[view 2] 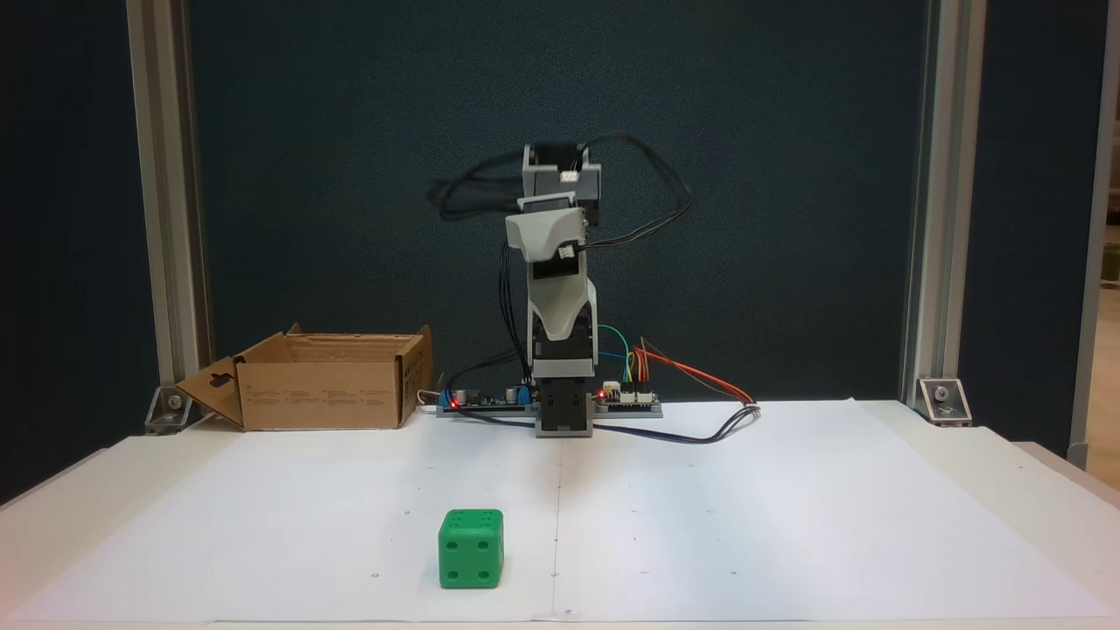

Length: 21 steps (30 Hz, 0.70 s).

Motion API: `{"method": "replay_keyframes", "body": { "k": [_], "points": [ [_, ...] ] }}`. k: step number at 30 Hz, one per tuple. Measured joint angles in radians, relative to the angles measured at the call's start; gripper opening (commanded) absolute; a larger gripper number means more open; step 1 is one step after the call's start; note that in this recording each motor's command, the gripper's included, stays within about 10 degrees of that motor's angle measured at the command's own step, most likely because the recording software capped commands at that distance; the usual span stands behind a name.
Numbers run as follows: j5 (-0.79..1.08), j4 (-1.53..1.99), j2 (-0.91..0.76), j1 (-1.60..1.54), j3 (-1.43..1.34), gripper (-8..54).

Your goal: Grasp a green dice and put it in the bin.

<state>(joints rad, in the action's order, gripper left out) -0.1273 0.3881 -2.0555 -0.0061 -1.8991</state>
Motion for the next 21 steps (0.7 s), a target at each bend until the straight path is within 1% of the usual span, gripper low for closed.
{"method": "replay_keyframes", "body": {
  "k": [5, 9, 14, 17, 21],
  "points": [
    [0.000, 0.310, 0.160, 0.000, 0.163, 43.6],
    [0.000, 0.551, 0.339, 0.026, 0.423, 44.3],
    [0.009, 0.821, 0.508, 0.087, 0.678, 44.8],
    [0.057, 0.911, 0.584, 0.120, 0.792, 45.1],
    [0.160, 0.919, 0.655, 0.146, 0.853, 45.3]
  ]
}}
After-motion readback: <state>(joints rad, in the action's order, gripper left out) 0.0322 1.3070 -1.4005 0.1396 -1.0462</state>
